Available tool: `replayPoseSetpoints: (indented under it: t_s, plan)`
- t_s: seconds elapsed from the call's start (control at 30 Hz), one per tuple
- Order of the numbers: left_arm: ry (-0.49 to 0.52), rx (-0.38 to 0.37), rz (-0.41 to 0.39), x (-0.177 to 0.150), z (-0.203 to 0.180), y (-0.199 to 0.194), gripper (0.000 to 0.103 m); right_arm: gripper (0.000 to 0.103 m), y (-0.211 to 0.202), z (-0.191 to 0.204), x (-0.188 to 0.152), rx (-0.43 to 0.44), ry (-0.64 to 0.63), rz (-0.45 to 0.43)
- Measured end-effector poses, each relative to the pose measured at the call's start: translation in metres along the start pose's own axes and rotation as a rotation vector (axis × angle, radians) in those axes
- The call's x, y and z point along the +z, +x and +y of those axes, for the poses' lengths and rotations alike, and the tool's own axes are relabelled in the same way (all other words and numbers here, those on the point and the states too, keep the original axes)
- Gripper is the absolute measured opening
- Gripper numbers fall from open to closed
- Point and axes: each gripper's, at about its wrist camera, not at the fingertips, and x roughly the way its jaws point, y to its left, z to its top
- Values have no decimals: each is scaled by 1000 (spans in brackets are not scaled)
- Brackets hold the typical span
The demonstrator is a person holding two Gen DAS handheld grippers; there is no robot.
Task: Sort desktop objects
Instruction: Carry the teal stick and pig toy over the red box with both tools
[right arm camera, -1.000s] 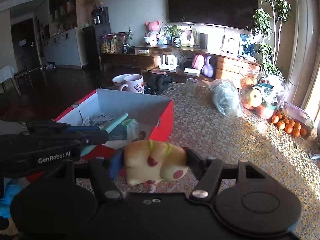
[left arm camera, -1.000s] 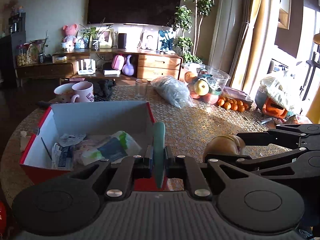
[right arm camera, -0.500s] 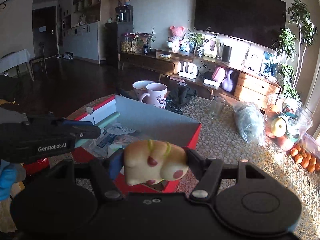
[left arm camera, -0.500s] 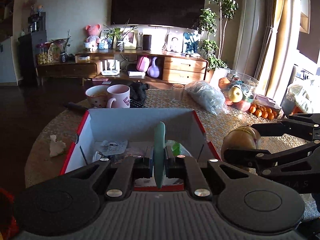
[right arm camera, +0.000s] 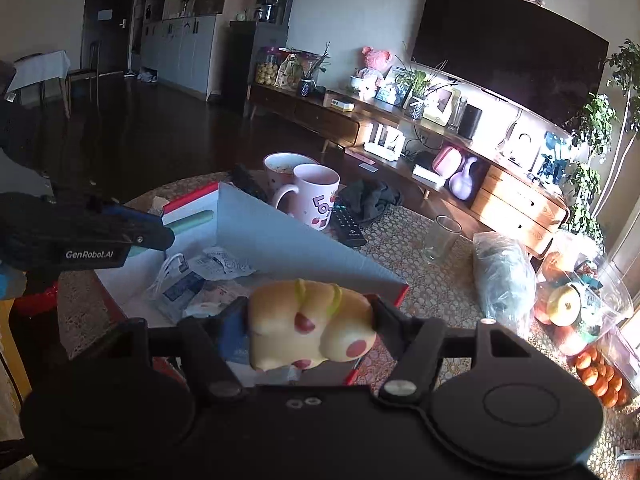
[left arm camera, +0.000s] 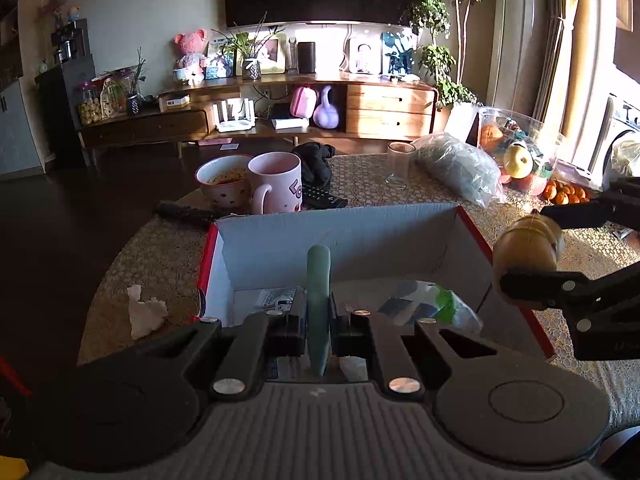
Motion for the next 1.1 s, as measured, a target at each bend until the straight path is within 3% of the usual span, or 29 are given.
replayPoseSetpoints:
  t_s: [0.27,0.47,0.63,1.1]
  plan:
    - [22,10,60,4,8,36,10,67,30,5,9,6,-28,15]
    - [55,-5,84,11,5,57,10,67,58,-5,20,14,35,27]
    - [70,-7,123,17,5,78,10,67,84,-17,25,10,103,64]
    - [92,6,232,18,2,114,10,67,123,-12,18,24,98,171]
